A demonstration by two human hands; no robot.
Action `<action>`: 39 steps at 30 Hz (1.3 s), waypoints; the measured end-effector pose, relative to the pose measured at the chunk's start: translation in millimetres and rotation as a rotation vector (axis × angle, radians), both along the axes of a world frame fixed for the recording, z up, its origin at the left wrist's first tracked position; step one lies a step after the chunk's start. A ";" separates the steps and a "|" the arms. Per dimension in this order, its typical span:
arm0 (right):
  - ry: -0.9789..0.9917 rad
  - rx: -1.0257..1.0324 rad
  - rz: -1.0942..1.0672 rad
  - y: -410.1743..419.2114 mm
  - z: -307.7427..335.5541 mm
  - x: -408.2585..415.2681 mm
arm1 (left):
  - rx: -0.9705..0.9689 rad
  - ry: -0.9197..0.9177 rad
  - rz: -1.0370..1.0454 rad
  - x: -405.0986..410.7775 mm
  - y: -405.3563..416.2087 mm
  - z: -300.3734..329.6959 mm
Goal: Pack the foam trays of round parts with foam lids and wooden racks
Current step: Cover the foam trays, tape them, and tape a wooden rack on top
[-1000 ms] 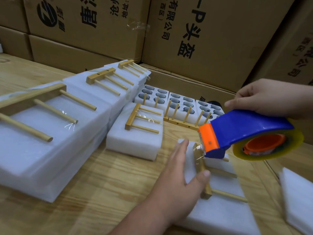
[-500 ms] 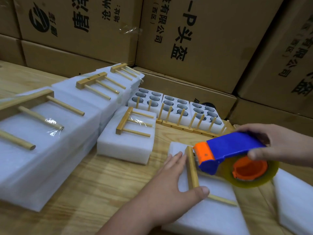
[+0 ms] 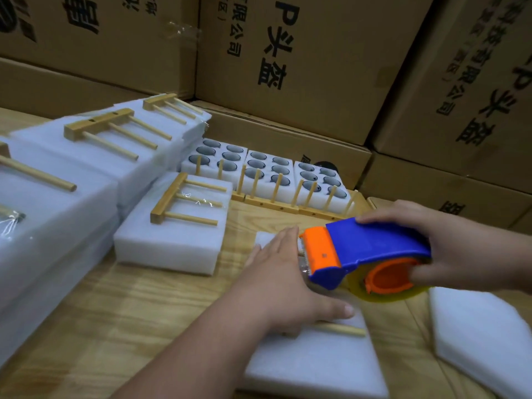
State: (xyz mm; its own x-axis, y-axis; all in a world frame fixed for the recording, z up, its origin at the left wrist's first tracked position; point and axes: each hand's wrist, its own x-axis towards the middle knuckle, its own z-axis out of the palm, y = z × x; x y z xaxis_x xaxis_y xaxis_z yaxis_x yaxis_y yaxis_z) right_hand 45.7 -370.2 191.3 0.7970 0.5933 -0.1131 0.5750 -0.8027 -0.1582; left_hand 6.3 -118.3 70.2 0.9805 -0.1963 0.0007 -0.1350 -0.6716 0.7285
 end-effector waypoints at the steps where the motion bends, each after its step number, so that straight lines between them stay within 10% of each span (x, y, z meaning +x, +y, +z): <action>1: -0.009 -0.005 0.000 -4.2 -1.3 0.4 | 0.029 0.014 -0.008 0.3 0.3 -0.3; 14: -0.137 -0.120 -0.211 -155.1 -45.8 14.5 | 0.121 0.039 0.033 1.6 -4.4 -3.2; 28: -0.099 -0.134 -0.082 -99.7 -42.1 -18.6 | 0.655 -0.224 -0.184 -18.7 -50.7 1.1; 39: -0.090 -0.197 -0.135 -144.9 -52.8 -34.5 | 0.665 -0.210 -0.179 -17.3 -51.6 0.2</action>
State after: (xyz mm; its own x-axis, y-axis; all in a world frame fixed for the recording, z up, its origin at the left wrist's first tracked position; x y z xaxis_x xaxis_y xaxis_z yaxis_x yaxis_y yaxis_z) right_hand 11.3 -515.0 138.5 0.8796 0.4543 -0.1411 0.4653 -0.8834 0.0562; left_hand -11.0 -169.9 70.4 0.9256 -0.3783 0.0106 -0.3768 -0.9186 0.1190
